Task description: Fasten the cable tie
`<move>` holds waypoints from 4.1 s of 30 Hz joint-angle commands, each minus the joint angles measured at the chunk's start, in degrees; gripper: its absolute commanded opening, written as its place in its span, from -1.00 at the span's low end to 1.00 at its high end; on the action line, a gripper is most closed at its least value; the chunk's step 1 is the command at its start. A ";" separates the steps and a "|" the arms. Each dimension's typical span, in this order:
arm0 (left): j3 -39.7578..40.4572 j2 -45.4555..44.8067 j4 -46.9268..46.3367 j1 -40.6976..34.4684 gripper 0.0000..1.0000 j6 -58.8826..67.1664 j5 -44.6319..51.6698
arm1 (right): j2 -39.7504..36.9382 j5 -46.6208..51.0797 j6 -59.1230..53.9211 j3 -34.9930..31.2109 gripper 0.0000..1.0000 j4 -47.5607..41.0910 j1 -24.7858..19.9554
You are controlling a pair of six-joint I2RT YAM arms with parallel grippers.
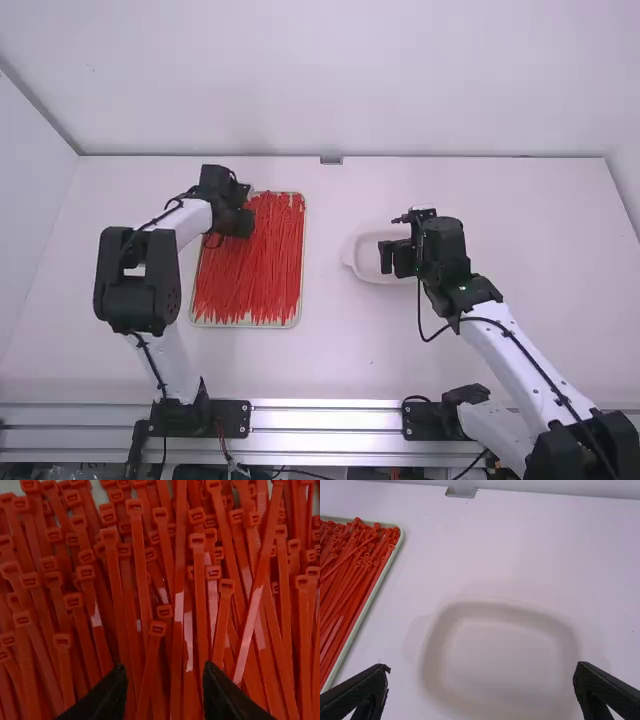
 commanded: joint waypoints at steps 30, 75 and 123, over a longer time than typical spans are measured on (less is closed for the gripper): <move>11.06 3.39 -8.15 -0.11 0.05 -5.09 -1.73 | 0.50 0.20 -0.09 1.73 0.97 0.35 -0.17; 4.94 7.48 1.44 -0.87 -0.25 -4.92 -1.99 | 3.30 0.17 -0.09 1.75 0.98 1.92 -0.15; 8.52 6.78 -3.13 -0.92 -0.78 -7.08 -2.82 | 3.28 0.17 -0.09 1.75 0.98 1.90 0.13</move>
